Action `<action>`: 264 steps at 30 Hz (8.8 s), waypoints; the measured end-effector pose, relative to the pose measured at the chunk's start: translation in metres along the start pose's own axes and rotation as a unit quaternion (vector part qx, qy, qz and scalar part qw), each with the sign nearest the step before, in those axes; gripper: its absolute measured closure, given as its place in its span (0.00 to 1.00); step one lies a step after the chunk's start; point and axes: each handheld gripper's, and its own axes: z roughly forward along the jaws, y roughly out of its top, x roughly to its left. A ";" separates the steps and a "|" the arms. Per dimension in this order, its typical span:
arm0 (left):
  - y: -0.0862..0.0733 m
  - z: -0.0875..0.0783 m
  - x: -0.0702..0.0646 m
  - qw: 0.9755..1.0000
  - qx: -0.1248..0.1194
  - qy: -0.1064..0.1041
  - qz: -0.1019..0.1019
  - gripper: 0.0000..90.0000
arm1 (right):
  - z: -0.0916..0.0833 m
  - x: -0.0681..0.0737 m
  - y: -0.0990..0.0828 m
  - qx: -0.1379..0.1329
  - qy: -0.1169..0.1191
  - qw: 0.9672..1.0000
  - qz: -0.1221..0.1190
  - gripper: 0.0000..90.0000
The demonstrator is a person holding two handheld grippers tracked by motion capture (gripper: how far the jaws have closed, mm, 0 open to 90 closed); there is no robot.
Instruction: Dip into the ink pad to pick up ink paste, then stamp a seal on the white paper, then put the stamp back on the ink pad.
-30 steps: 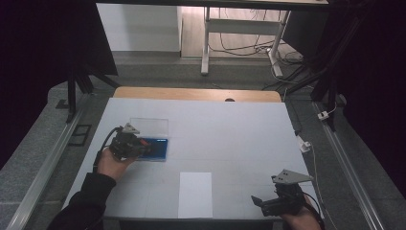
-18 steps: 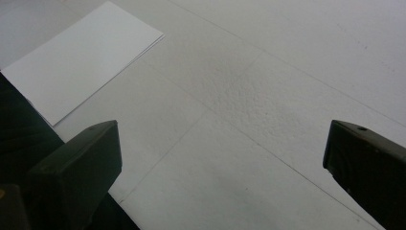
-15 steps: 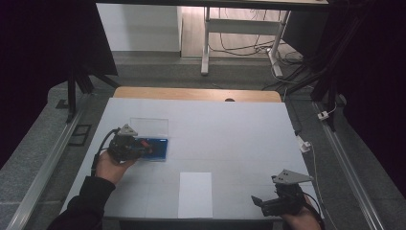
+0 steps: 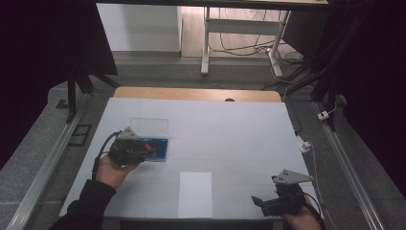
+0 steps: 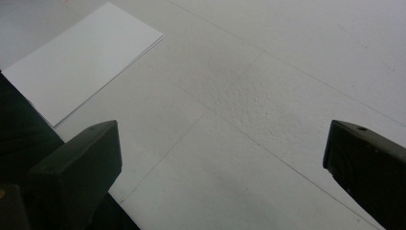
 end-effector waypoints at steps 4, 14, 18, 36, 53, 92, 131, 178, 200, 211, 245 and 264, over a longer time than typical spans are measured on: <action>0.001 0.000 -0.006 1.000 0.000 -0.006 0.005 0.65 | 0.000 0.000 0.000 0.000 0.000 1.000 0.000 0.00; 0.005 0.000 -0.020 0.999 -0.003 -0.028 0.017 0.65 | 0.000 0.000 0.000 0.000 0.000 1.000 -0.001 0.00; 0.007 0.000 -0.026 0.999 -0.005 -0.040 0.020 0.65 | 0.000 0.000 0.000 0.000 0.000 1.000 -0.001 0.00; 0.017 0.013 -0.067 0.993 0.010 -0.093 0.065 0.65 | 0.000 0.000 0.000 0.001 0.000 1.000 -0.002 0.00; 0.022 0.024 -0.096 0.987 0.021 -0.125 0.094 0.65 | 0.001 0.000 0.000 0.003 0.001 1.000 -0.005 0.00; 0.013 0.072 -0.125 0.980 0.073 -0.120 0.143 0.65 | 0.000 0.001 0.000 0.005 0.001 1.000 -0.005 0.00; 0.000 0.087 -0.130 0.978 0.089 -0.107 0.155 0.65 | 0.001 0.001 0.000 0.009 0.001 1.000 -0.009 0.00; 0.013 0.070 -0.127 0.981 0.052 -0.108 0.150 0.65 | 0.001 0.001 0.000 0.008 0.001 1.000 -0.010 0.00; 0.015 0.052 -0.097 0.989 0.037 -0.080 0.120 0.65 | 0.001 0.001 0.000 0.006 0.002 1.000 -0.007 0.00; 0.016 0.044 -0.082 0.992 0.032 -0.064 0.106 0.65 | 0.001 0.001 0.000 0.005 0.002 1.000 -0.006 0.00; 0.015 0.026 -0.035 0.999 0.010 -0.015 0.042 0.65 | 0.000 0.000 0.000 0.003 0.005 1.000 -0.002 0.00; 0.011 0.024 -0.001 1.000 0.009 0.026 0.002 0.64 | 0.000 0.000 0.000 0.002 0.007 1.000 -0.002 0.00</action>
